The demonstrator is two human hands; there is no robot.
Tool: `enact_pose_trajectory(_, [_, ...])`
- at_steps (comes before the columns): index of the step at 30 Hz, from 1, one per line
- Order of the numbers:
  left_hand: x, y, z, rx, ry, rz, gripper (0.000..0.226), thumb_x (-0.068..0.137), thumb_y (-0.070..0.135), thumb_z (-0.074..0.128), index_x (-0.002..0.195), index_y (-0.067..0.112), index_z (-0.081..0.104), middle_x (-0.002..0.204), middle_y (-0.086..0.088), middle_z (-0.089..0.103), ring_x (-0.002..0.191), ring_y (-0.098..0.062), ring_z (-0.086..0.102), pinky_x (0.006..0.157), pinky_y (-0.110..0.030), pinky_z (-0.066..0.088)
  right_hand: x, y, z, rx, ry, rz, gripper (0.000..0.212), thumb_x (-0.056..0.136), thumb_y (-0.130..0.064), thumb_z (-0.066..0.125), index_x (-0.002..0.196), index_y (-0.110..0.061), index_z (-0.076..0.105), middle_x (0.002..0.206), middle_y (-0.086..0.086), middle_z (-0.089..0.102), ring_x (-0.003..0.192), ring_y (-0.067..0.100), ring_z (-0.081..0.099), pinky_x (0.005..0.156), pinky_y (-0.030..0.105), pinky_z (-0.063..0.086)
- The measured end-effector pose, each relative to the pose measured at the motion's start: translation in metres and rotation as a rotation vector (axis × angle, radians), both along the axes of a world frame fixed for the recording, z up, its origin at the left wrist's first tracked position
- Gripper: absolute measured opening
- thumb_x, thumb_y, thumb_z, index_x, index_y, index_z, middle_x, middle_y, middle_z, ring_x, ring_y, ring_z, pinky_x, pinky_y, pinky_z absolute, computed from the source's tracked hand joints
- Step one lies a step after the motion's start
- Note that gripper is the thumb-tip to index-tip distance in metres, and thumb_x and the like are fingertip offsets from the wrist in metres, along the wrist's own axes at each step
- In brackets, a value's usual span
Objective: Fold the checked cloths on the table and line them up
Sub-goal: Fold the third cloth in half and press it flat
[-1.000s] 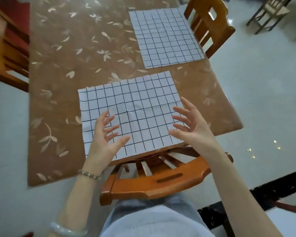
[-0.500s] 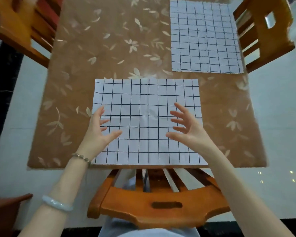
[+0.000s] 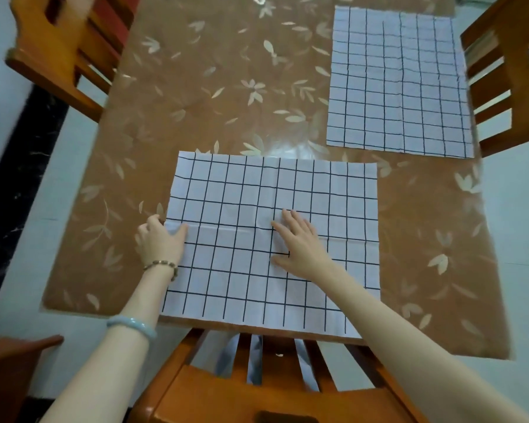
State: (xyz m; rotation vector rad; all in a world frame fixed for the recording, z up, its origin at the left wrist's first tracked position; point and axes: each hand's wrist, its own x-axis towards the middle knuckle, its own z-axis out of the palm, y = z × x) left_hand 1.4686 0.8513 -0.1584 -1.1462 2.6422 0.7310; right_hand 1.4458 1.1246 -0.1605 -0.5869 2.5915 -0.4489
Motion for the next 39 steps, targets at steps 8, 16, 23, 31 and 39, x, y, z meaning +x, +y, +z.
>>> enact_pose_trajectory(8, [-0.004,-0.009,0.000,0.045,0.063,-0.014,0.028,0.088,0.033,0.061,0.095,0.006,0.062,0.091,-0.014,0.067,0.090,-0.036,0.061,0.078,-0.040,0.047,0.003,0.001,-0.011,0.065,-0.041,0.008,0.098,0.074,-0.055,0.068,0.151,-0.028,0.013,0.160,0.007,-0.006,0.146,0.028,-0.011,0.116,0.042,-0.007])
enact_pose_trajectory(16, [-0.003,-0.029,0.005,0.202,0.097,-0.069,0.028,0.093,0.027,0.057,0.110,0.005,0.056,0.105,-0.009,0.058,0.093,-0.027,0.053,0.077,-0.035,0.040,0.002,0.001,-0.014,0.125,-0.054,0.065,0.104,0.073,-0.063,0.065,0.151,-0.037,0.002,0.158,0.009,-0.017,0.145,0.030,-0.018,0.117,0.045,-0.009])
enact_pose_trajectory(23, [-0.001,-0.037,0.003,0.406,0.025,-0.192,0.030,0.088,0.045,0.061,0.093,0.015,0.066,0.099,-0.008,0.067,0.091,-0.025,0.061,0.082,-0.039,0.046,0.002,0.000,-0.015,0.119,-0.080,0.076,0.103,0.074,-0.062,0.065,0.151,-0.037,0.001,0.157,0.010,-0.020,0.144,0.030,-0.022,0.116,0.045,-0.012])
enact_pose_trajectory(31, [-0.059,-0.041,0.010,0.367,0.117,-0.163,0.045,0.089,0.031,0.065,0.123,0.003,0.057,0.124,-0.012,0.059,0.107,-0.023,0.053,0.091,-0.033,0.039,-0.036,0.062,0.000,-0.413,0.067,-0.637,0.030,0.088,-0.017,0.065,0.118,-0.012,0.061,0.146,0.013,0.035,0.136,0.026,0.031,0.106,0.028,0.027])
enact_pose_trajectory(39, [-0.131,-0.037,0.008,0.329,0.156,-0.217,0.041,0.086,0.021,0.069,0.120,0.001,0.058,0.117,-0.012,0.061,0.102,-0.024,0.055,0.091,-0.035,0.042,-0.119,0.144,0.002,-0.297,0.136,-0.893,0.026,0.091,-0.007,0.053,0.115,-0.008,0.063,0.113,0.009,0.053,0.096,0.020,0.053,0.084,0.026,0.041])
